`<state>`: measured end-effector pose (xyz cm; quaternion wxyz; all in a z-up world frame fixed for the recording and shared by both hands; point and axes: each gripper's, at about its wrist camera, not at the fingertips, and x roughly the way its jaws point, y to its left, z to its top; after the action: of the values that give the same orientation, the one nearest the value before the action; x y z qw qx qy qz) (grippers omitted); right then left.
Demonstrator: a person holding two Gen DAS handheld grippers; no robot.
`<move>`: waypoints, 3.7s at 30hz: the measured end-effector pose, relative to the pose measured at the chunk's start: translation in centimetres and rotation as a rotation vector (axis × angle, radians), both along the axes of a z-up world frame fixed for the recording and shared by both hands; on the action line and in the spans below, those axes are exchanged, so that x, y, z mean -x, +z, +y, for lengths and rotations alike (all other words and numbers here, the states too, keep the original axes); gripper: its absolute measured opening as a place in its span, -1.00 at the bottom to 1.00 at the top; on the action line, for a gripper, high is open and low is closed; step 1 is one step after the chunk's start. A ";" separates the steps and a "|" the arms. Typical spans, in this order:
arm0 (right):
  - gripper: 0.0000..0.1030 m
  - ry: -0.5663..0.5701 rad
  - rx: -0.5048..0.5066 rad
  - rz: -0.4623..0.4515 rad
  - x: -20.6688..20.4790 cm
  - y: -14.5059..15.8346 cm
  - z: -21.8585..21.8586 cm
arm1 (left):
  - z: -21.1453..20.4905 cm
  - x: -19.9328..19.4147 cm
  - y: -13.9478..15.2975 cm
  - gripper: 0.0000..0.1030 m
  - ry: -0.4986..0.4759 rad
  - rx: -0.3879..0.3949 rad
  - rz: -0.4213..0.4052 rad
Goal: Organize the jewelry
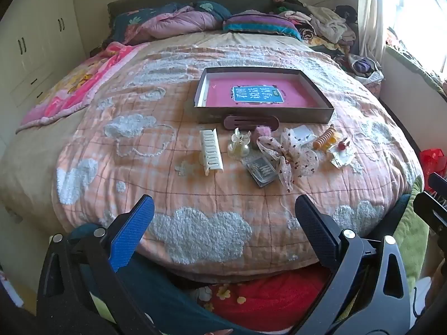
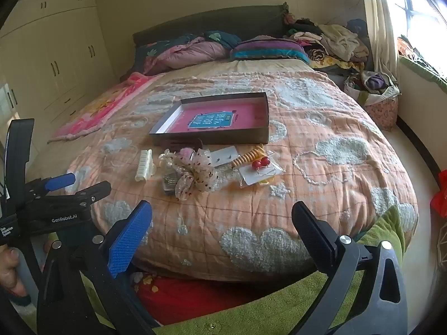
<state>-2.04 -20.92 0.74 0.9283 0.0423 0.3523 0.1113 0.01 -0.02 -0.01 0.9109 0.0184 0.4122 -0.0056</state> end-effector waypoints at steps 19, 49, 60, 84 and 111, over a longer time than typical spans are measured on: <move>0.92 -0.001 -0.007 -0.003 0.4 0.3 0.2 | 0.0 0.0 0.0 0.84 -0.001 -0.002 -0.008; 0.92 0.000 -0.006 -0.009 0.4 0.6 0.0 | -0.7 -0.1 0.6 0.84 0.001 -0.005 -0.014; 0.92 -0.001 -0.005 -0.012 0.5 0.1 -0.2 | -0.8 -0.1 0.7 0.84 0.000 -0.002 -0.015; 0.92 -0.055 0.010 -0.060 -0.4 3.1 -4.0 | -2.0 -3.6 0.0 0.84 -0.012 -0.001 0.020; 0.92 0.079 0.072 -0.132 -11.3 7.1 -1.2 | 1.4 -13.3 6.0 0.84 0.108 0.010 -0.061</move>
<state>9.26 -22.13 7.80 0.9452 -0.0123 0.2957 0.1376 13.27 1.37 6.00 0.9222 -0.0085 0.3844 0.0420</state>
